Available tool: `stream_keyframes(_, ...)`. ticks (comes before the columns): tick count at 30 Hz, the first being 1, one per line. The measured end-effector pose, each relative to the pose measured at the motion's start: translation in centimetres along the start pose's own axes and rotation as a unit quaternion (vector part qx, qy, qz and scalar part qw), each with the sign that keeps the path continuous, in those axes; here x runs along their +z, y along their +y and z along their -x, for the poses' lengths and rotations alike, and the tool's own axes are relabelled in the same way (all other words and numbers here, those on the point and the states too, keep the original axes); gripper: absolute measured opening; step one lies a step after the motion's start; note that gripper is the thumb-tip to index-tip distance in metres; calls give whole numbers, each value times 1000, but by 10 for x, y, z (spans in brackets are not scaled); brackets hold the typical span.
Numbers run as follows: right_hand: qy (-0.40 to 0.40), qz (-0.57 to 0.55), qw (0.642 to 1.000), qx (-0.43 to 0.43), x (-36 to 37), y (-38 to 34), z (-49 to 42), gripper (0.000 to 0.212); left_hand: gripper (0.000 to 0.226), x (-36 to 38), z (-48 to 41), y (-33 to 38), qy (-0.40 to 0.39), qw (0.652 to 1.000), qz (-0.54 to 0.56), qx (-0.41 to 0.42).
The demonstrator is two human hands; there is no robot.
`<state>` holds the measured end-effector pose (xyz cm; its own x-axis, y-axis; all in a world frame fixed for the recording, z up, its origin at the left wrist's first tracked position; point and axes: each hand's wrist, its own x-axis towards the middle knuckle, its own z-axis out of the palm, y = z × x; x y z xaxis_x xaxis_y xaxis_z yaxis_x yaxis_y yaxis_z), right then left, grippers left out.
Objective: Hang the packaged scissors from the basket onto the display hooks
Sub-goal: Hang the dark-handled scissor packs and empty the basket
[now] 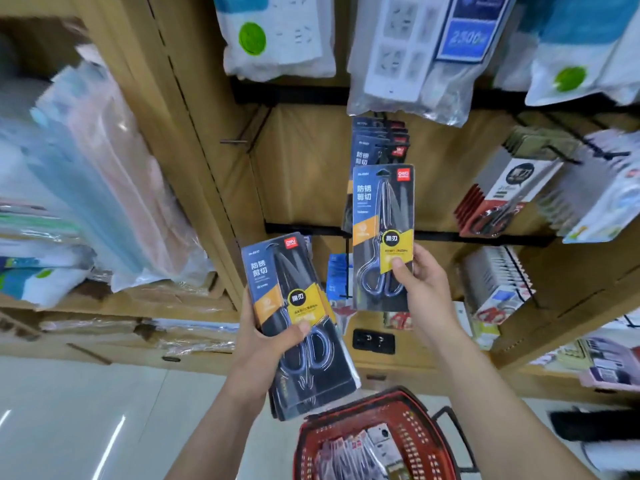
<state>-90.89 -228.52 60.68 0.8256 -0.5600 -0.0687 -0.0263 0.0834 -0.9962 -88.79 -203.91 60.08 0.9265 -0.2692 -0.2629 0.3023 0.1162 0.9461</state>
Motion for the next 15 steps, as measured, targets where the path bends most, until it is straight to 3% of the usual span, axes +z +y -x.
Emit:
stream_keyframes(6,-16,13,1000,18,-19,-2,-19,29,93,29,-9,-4,24,999,14,19)
stream_keyframes(15,-44,2,999,-27,-27,-15,-22,28,88,55,-14,5,11,999,19,31)
